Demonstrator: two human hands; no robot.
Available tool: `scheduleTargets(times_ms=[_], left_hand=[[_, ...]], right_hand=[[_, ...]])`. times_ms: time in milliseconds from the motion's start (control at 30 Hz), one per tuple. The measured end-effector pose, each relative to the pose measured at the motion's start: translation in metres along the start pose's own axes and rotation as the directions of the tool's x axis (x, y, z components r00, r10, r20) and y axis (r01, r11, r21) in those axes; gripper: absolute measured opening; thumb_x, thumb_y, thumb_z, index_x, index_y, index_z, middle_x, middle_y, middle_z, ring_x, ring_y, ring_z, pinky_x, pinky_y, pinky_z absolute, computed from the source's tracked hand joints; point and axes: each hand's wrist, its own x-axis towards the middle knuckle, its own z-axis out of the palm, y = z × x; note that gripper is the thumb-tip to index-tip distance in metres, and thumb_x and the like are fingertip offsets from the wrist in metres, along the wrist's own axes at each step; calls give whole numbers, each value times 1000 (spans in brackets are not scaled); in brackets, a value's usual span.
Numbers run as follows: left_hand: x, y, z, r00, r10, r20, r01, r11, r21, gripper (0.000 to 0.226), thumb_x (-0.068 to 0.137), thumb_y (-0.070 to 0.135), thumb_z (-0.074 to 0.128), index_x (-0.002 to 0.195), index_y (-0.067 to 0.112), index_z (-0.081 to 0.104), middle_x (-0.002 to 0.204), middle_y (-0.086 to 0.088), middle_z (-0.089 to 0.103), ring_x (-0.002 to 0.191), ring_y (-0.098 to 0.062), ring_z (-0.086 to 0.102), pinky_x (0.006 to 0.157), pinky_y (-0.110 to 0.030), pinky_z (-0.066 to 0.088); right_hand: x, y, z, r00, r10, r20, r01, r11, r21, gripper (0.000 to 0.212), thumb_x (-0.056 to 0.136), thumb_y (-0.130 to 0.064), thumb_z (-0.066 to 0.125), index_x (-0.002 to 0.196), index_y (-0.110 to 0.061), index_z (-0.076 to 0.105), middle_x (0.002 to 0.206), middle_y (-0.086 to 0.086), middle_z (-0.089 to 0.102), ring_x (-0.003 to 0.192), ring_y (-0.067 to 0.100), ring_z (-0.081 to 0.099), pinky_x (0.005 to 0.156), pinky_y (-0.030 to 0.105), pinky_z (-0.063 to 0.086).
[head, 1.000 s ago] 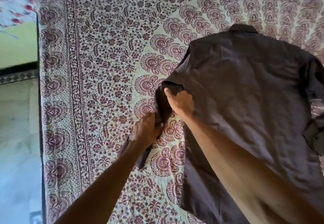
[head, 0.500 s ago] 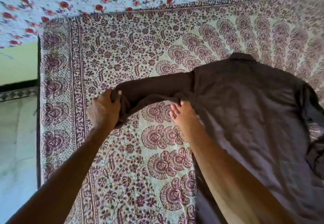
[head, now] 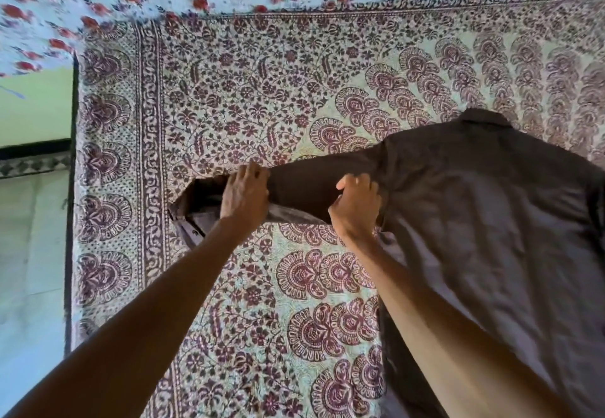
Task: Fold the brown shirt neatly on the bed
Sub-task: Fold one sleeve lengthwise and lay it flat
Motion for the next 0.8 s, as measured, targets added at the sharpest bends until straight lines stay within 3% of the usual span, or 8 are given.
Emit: scheduleTargets(times_ms=[133,233,333,400,467,567,667,800], left_hand=[[28,29,8,999,-14,31,17,994,-108,47,91,28,59,133,13,45,133,-12,46,122,-31,46,103,-42,37],[46,45,13,998,-66,6,67,995,-73,48,91,39,59,129,14,47,129,-12,49,120,-32,48,101,-47,37],[52,46,15,988,-137,-73,124,979,-161,24,95,29,51,113,14,57,114,-9,60,109,-29,56,96,-46,42],[49,44,16,965,-224,-138,186,952,-244,23,99,26,42,111,12,55,105,-10,65,100,-29,61,90,-45,46],[44,39,17,959,-221,-178,182,960,-211,28,101,27,37,115,9,53,98,-12,68,94,-30,64,89,-47,48],[46,29,24,968,-182,-171,155,975,-161,25,102,23,40,118,8,51,93,-14,69,89,-30,65,89,-47,48],[64,26,27,966,-197,-169,172,973,-153,30,100,16,44,127,5,50,100,-17,69,91,-32,65,88,-50,49],[69,27,27,966,-233,-109,227,972,-66,27,97,13,48,124,8,49,110,-15,66,102,-33,61,98,-52,42]], right_hand=[[19,9,7,989,21,149,-19,1000,-16,38,81,-7,63,117,-19,56,120,7,51,111,30,50,88,43,47],[26,22,7,997,-32,66,32,999,1,42,81,-5,60,121,-19,56,118,6,55,108,29,54,87,42,48],[36,37,3,997,-39,-63,36,999,-39,43,85,-9,57,128,-17,54,126,7,55,115,29,50,91,42,46],[45,48,5,998,-45,-34,43,998,-51,48,94,-22,51,141,-16,43,144,9,43,131,31,40,101,44,40],[53,60,13,993,-48,111,54,997,-54,58,100,-38,39,152,-16,24,160,10,21,146,31,21,115,45,27],[59,71,25,967,-91,237,113,990,-83,67,101,-52,24,156,-20,4,164,10,0,150,31,2,121,47,10],[56,75,31,972,-114,206,136,986,-97,68,100,-56,21,156,-23,0,163,10,-5,150,32,-3,120,50,4],[59,83,35,987,-67,144,83,991,-109,70,99,-57,20,156,-21,1,164,8,-4,151,30,-2,121,52,6]])
